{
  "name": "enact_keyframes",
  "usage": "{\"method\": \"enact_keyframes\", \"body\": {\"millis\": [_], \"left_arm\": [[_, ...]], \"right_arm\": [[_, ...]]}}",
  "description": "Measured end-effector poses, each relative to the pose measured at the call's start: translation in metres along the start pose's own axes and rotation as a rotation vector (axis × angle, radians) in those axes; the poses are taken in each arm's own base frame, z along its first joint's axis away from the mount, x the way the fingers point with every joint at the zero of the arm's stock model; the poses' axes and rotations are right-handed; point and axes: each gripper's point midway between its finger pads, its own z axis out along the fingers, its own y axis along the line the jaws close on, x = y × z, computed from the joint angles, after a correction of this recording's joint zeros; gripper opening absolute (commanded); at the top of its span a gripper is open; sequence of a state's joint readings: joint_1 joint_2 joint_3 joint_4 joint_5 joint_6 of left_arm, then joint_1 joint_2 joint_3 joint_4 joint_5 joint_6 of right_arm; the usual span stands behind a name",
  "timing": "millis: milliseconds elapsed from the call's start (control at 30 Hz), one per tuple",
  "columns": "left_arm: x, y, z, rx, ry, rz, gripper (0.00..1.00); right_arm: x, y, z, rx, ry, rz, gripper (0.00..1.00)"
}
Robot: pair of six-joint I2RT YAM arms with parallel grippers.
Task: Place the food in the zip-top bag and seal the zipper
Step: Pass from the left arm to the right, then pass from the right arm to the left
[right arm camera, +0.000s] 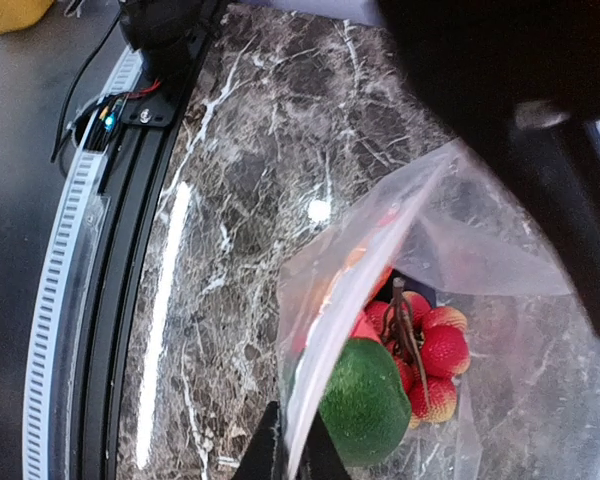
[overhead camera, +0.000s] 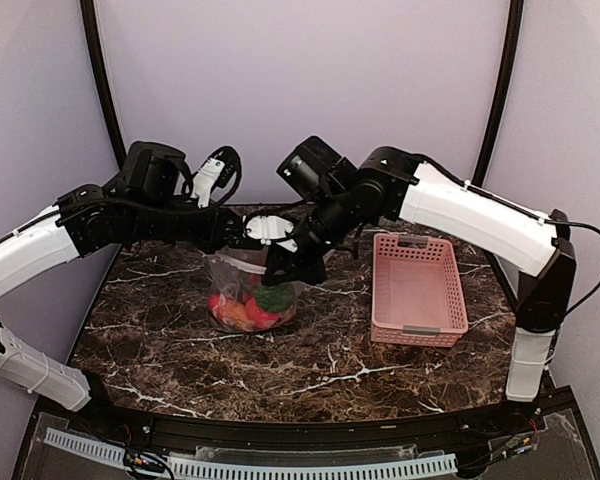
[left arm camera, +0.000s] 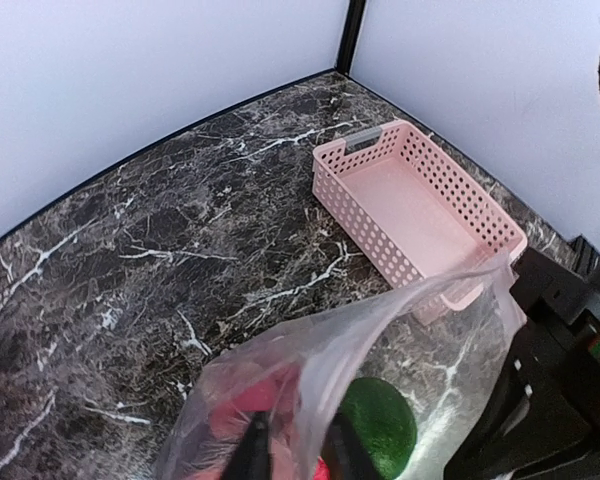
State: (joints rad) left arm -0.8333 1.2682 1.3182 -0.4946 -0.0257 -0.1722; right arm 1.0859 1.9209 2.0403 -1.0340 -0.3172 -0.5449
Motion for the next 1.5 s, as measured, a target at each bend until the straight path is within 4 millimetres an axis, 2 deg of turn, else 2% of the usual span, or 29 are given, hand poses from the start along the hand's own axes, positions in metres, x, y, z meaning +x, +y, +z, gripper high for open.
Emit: {"method": "enact_keyframes", "body": {"millis": [33, 167, 233, 300, 400, 467, 533, 667, 767, 1067, 1500], "left_arm": [[-0.002, 0.001, -0.002, -0.006, -0.008, 0.002, 0.5], [-0.01, 0.008, -0.021, -0.036, -0.088, 0.002, 0.74], [-0.01, 0.013, -0.04, -0.049, -0.164, -0.003, 0.8], [-0.004, 0.016, -0.059, -0.049, -0.244, -0.005, 0.81], [0.01, 0.02, -0.082, -0.033, -0.35, -0.009, 0.79], [0.021, 0.019, -0.087, -0.01, -0.398, -0.003, 0.75], [0.033, 0.017, -0.08, 0.014, -0.405, 0.008, 0.73], [0.065, 0.008, -0.055, 0.078, -0.361, 0.043, 0.71], [0.076, 0.004, -0.046, 0.109, -0.361, 0.063, 0.7], [0.062, -0.002, -0.03, 0.126, -0.441, 0.129, 0.61], [0.055, -0.016, -0.01, 0.177, -0.473, 0.234, 0.31]], "right_arm": [[-0.005, -0.002, -0.003, 0.011, -0.014, -0.003, 0.0], [-0.011, -0.007, -0.013, 0.053, -0.036, -0.022, 0.0], [-0.009, -0.007, -0.018, 0.075, -0.045, -0.037, 0.0], [-0.003, -0.007, -0.025, 0.095, -0.046, -0.045, 0.0], [0.001, -0.005, -0.037, 0.109, -0.061, -0.045, 0.0], [0.003, -0.008, -0.044, 0.116, -0.084, -0.04, 0.0], [0.005, -0.011, -0.051, 0.12, -0.1, -0.03, 0.0], [0.007, -0.016, -0.056, 0.122, -0.123, -0.019, 0.0], [0.01, -0.016, -0.054, 0.113, -0.126, -0.01, 0.0], [0.01, -0.013, -0.054, 0.099, -0.135, -0.01, 0.0], [0.01, -0.013, -0.054, 0.102, -0.134, -0.01, 0.0]]}}
